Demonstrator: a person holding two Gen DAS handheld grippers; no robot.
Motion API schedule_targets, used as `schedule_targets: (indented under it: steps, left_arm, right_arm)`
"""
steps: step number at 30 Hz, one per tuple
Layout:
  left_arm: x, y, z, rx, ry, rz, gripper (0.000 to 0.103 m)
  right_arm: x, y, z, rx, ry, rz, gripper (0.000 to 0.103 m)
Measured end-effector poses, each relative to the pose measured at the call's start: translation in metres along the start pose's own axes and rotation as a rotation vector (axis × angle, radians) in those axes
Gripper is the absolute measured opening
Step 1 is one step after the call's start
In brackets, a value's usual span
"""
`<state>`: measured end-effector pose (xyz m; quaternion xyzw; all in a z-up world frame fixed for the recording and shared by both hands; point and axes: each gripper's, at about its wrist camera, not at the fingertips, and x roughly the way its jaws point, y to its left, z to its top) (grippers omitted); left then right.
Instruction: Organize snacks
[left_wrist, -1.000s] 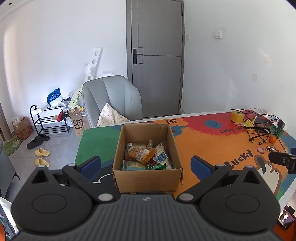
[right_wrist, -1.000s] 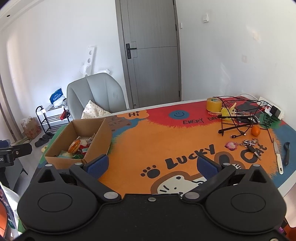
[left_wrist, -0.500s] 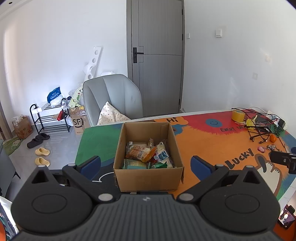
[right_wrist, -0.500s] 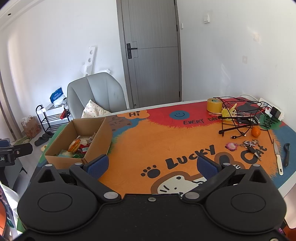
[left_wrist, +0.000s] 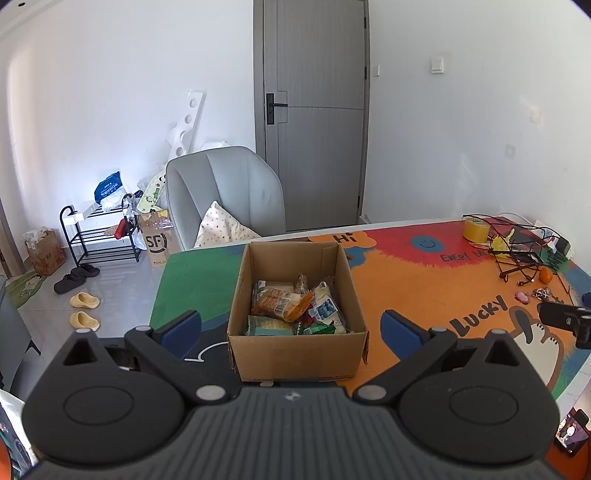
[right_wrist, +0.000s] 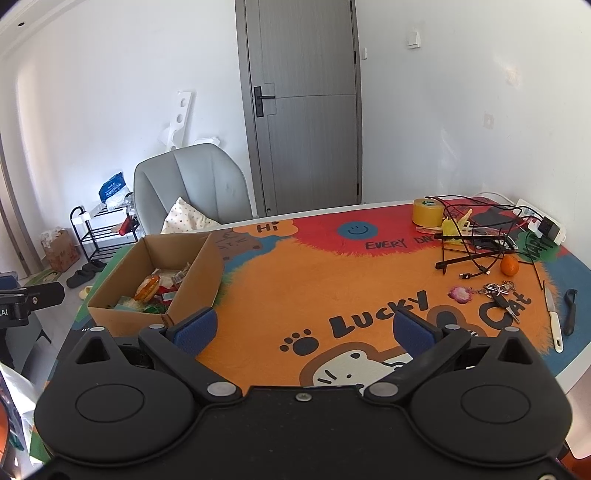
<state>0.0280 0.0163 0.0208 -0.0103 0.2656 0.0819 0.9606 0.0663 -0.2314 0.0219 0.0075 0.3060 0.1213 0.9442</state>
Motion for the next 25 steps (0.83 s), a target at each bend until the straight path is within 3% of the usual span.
schedule_targets:
  steps: [25]
  left_arm:
    - [0.0082,0.0058,-0.0042,-0.023,0.012,0.002,0.103]
  right_arm:
    - [0.0031,0.0014,-0.0029,0.0,0.005,-0.009,0.103]
